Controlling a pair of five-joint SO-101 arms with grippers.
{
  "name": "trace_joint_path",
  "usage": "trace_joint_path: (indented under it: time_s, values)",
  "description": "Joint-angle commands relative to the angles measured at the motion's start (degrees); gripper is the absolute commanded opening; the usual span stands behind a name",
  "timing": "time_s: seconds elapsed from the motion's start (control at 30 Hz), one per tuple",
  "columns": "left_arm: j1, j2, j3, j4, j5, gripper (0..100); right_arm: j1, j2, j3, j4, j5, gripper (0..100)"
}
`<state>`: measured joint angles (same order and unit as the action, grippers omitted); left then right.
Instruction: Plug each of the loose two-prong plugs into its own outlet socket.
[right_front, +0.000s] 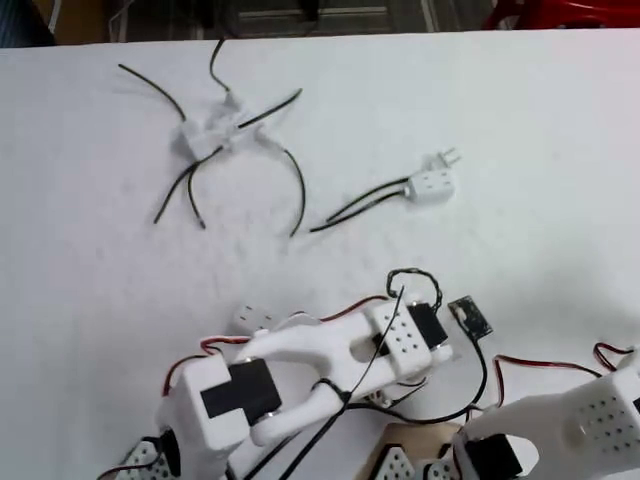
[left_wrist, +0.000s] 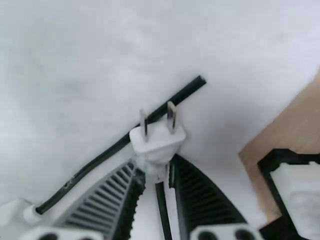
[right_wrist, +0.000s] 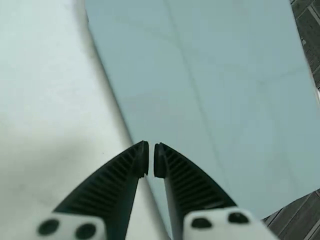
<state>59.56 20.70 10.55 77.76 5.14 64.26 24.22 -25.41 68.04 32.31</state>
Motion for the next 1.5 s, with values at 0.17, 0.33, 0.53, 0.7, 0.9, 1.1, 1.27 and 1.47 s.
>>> trace_joint_path:
  time_s: [0.17, 0.33, 0.53, 0.7, 0.9, 1.1, 1.27, 1.47]
  values:
    - [0.1, -3.6, -2.5, -0.3, 0.4, 5, 0.7, -1.4, -2.5, 0.5, 0.2, 3.1]
    - [-1.8, -1.5, -3.3, -1.4, 0.4, 13, 0.7, -1.4, -2.6, 0.5, 0.2, 3.1]
    - [-3.2, -1.3, -13.0, 6.1, 0.0, 14, 0.7, -1.5, -2.6, 0.4, 0.2, 3.3]
    - [-3.3, -0.8, -16.6, 7.1, -3.6, 14, 1.2, -1.4, -5.0, 2.2, 0.3, 3.3]
    - [-3.0, -0.9, -12.8, 7.5, -5.5, 14, 1.9, -1.4, -6.7, 2.9, 0.3, 3.3]
    - [-3.3, -0.8, -10.5, 5.2, -3.6, 15, 1.7, -1.4, -6.6, 2.9, 0.3, 3.3]
    - [-3.3, 1.8, -10.9, 4.7, -3.7, 15, 1.7, -1.4, -6.6, 2.9, 0.3, 3.4]
    - [-3.1, 7.3, -14.9, 6.6, -3.7, 15, 1.9, -1.3, -6.6, 2.9, 0.3, 3.4]
